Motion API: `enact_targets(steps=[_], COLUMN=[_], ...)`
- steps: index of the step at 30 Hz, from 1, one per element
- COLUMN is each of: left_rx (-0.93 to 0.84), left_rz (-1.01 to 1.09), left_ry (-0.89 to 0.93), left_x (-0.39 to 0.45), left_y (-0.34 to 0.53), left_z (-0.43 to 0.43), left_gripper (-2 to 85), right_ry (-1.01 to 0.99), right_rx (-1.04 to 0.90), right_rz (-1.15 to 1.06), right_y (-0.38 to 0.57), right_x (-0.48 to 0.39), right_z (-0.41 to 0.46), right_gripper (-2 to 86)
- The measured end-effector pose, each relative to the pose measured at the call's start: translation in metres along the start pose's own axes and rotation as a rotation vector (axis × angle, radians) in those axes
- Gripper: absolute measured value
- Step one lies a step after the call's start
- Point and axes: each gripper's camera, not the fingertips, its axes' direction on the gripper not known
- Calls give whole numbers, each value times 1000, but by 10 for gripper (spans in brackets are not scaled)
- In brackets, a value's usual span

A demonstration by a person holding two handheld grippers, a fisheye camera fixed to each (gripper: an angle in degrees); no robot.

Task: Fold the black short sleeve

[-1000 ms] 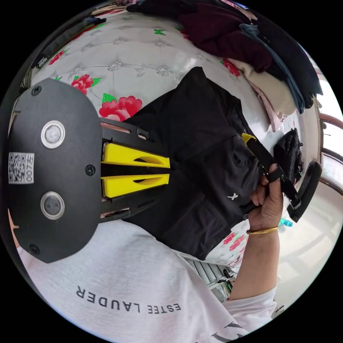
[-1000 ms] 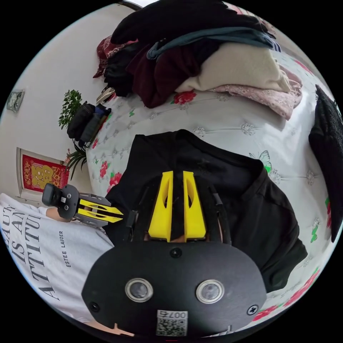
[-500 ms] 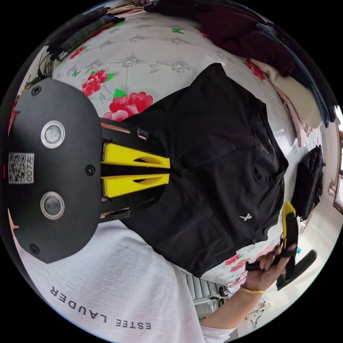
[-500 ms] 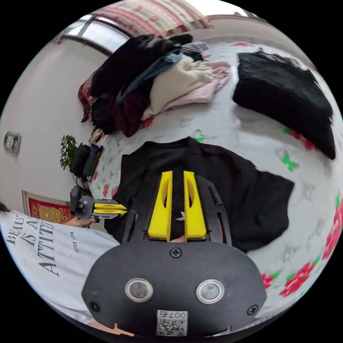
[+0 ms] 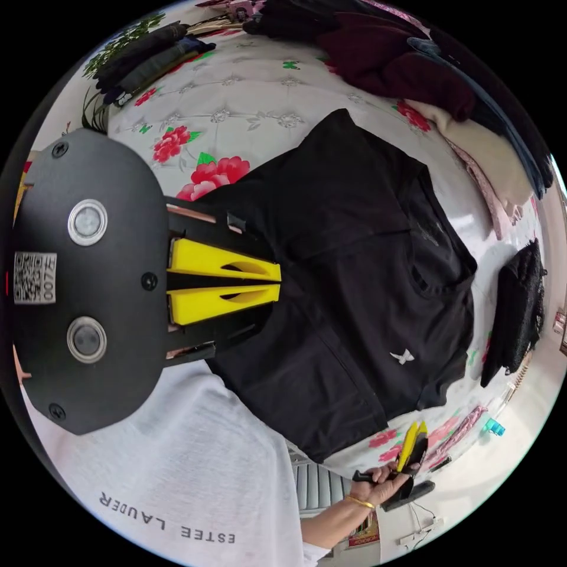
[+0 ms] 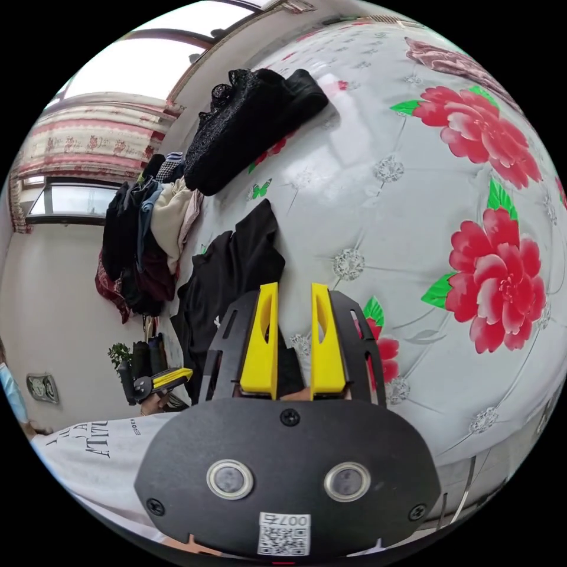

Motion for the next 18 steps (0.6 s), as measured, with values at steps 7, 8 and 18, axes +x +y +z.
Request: enact_targets(steps=[7, 8, 18], left_rx=[90, 107, 48], left_rz=[198, 252, 523], left_ry=[7, 3, 190], left_x=[23, 30, 87], left_y=[-78, -102, -333], left_z=[-18, -19, 41], left_gripper=[42, 48, 95], right_ry=[-126, -145, -361], right_rx=[0, -2, 12], right_rz=[26, 23, 70], right_y=[-3, -5, -2], right_x=[6, 5, -7], right_z=[-16, -16, -4], right_gripper=[42, 41, 19])
